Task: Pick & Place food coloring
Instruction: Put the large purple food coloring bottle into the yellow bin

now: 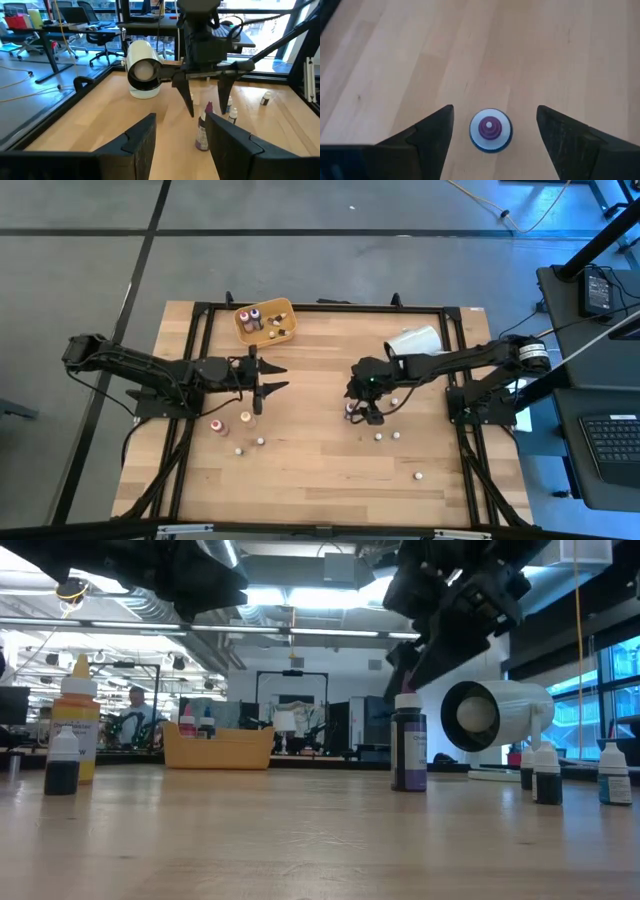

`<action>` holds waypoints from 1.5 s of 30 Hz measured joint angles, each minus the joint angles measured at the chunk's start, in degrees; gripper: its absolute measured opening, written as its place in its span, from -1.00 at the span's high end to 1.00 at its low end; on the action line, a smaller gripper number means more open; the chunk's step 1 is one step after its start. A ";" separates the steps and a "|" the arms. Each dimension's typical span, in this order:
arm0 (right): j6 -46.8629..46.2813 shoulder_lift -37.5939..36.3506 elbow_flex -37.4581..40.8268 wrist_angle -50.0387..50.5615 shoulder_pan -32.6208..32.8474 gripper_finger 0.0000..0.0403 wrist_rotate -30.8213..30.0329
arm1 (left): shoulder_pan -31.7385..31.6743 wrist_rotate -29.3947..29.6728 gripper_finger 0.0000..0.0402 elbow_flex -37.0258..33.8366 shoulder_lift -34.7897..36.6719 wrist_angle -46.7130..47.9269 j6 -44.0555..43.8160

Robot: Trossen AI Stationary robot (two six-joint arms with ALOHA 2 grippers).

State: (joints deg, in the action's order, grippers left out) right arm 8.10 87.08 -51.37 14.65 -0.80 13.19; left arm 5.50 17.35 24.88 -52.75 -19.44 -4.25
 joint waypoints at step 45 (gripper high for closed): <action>8.95 4.93 -13.66 -16.85 -9.31 0.38 -5.85 | 0.01 0.62 0.18 0.02 4.39 -2.70 4.10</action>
State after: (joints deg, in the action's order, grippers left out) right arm 17.05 92.00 -65.04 -2.20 -10.10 7.34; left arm 5.51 17.97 24.91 -48.36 -22.14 -0.15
